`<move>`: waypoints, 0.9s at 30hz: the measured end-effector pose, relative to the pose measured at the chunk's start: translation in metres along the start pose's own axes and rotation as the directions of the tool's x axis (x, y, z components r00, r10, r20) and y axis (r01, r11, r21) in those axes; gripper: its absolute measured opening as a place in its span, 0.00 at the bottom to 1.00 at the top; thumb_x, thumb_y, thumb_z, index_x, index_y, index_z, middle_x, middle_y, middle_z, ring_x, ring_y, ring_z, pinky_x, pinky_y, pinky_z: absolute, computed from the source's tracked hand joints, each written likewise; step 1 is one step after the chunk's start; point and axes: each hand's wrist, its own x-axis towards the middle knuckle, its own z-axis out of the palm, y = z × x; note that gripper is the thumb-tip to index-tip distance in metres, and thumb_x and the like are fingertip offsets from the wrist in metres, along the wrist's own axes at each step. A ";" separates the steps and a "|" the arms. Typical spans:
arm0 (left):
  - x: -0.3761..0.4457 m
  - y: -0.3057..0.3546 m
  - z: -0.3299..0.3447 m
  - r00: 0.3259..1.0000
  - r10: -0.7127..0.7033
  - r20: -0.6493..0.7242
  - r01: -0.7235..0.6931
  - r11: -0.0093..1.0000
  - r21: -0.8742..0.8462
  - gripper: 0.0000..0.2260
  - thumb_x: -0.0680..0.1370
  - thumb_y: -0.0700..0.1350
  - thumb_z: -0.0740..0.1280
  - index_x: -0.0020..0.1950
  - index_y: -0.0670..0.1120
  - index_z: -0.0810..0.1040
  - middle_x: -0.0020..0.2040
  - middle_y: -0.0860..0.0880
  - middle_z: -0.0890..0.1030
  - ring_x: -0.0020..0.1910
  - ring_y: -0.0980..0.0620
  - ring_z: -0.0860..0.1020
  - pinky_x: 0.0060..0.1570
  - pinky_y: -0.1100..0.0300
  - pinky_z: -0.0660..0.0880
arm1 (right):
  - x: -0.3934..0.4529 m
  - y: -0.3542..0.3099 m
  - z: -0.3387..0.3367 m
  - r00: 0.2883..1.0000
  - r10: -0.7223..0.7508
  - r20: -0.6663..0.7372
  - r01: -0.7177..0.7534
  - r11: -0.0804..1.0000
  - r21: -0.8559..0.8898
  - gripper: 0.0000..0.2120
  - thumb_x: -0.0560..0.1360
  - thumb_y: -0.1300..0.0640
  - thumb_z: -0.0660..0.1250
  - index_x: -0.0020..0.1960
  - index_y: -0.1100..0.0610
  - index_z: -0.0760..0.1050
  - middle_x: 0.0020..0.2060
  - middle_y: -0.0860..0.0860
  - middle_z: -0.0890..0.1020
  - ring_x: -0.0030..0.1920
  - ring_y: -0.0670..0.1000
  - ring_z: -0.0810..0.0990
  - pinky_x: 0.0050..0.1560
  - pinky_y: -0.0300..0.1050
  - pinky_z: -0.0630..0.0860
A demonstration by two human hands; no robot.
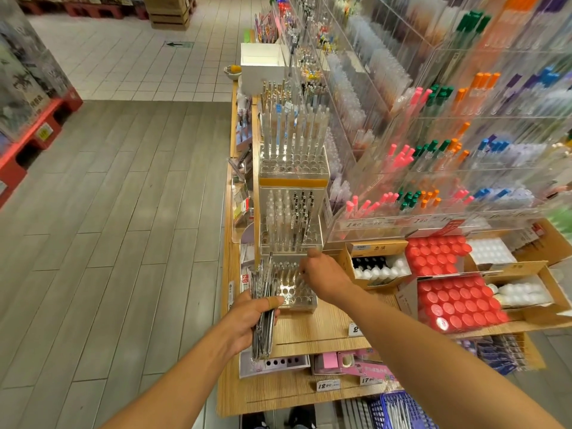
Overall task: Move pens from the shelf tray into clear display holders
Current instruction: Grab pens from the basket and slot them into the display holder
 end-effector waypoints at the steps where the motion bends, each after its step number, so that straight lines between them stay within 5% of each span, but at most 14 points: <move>1: -0.001 0.000 0.001 1.000 0.000 -0.004 0.000 1.000 -0.001 0.30 0.66 0.37 0.78 0.65 0.39 0.70 0.39 0.42 0.82 0.32 0.50 0.80 0.29 0.57 0.78 | 0.000 -0.001 0.000 1.000 0.016 -0.003 -0.016 1.000 -0.004 0.10 0.76 0.68 0.64 0.54 0.60 0.80 0.53 0.53 0.75 0.46 0.56 0.80 0.42 0.46 0.75; 5: -0.001 0.003 0.001 1.000 0.010 -0.003 -0.010 1.000 0.003 0.33 0.68 0.37 0.78 0.69 0.38 0.66 0.40 0.41 0.83 0.33 0.49 0.81 0.29 0.56 0.77 | -0.002 -0.005 0.000 0.998 0.047 -0.030 -0.046 0.998 0.030 0.11 0.76 0.66 0.66 0.57 0.59 0.79 0.55 0.52 0.76 0.49 0.55 0.80 0.47 0.47 0.78; 8: -0.001 0.006 0.002 1.000 0.024 0.012 -0.024 1.000 0.011 0.33 0.68 0.37 0.78 0.69 0.38 0.67 0.39 0.41 0.83 0.34 0.48 0.81 0.31 0.55 0.77 | -0.006 -0.012 -0.006 0.998 0.032 -0.055 -0.014 0.955 0.298 0.06 0.77 0.60 0.67 0.54 0.56 0.79 0.49 0.50 0.79 0.45 0.49 0.78 0.47 0.44 0.78; 12: -0.001 0.008 0.003 0.998 0.047 0.036 -0.048 0.999 0.013 0.26 0.70 0.35 0.76 0.66 0.38 0.71 0.40 0.42 0.83 0.35 0.48 0.81 0.33 0.56 0.78 | -0.012 -0.026 -0.019 0.971 -0.018 0.238 -0.184 0.578 0.795 0.09 0.80 0.51 0.64 0.51 0.55 0.78 0.38 0.46 0.79 0.37 0.44 0.75 0.39 0.39 0.71; 16: -0.003 0.010 0.006 0.997 0.043 0.062 -0.041 0.999 -0.036 0.26 0.68 0.36 0.76 0.65 0.37 0.73 0.39 0.42 0.83 0.33 0.49 0.82 0.30 0.58 0.79 | -0.014 -0.027 -0.020 0.940 -0.043 0.339 -0.312 0.299 0.902 0.04 0.79 0.60 0.65 0.53 0.57 0.77 0.39 0.48 0.78 0.35 0.45 0.72 0.36 0.37 0.71; 23: -0.003 0.012 0.003 0.998 0.046 0.031 -0.042 0.994 -0.101 0.30 0.69 0.42 0.77 0.67 0.33 0.71 0.38 0.40 0.82 0.32 0.48 0.80 0.30 0.58 0.79 | -0.012 -0.009 -0.036 0.950 -0.069 0.303 -0.303 0.022 0.953 0.06 0.78 0.61 0.65 0.51 0.63 0.71 0.38 0.55 0.79 0.36 0.49 0.79 0.40 0.41 0.78; 25: -0.001 0.012 -0.001 0.999 0.043 -0.003 -0.043 0.991 -0.123 0.28 0.71 0.39 0.75 0.67 0.34 0.69 0.38 0.41 0.82 0.32 0.48 0.79 0.29 0.57 0.79 | -0.012 -0.003 -0.041 0.975 0.066 0.214 -0.215 0.022 0.976 0.08 0.77 0.59 0.67 0.51 0.61 0.69 0.37 0.56 0.79 0.34 0.50 0.79 0.39 0.42 0.79; 27: 0.000 0.013 -0.004 0.999 0.035 -0.023 -0.038 0.990 -0.137 0.25 0.73 0.36 0.73 0.67 0.35 0.69 0.39 0.40 0.80 0.32 0.47 0.78 0.29 0.57 0.79 | -0.012 0.001 -0.044 0.978 0.188 0.088 -0.115 0.136 0.984 0.10 0.77 0.57 0.68 0.50 0.61 0.68 0.34 0.54 0.80 0.33 0.51 0.80 0.37 0.43 0.79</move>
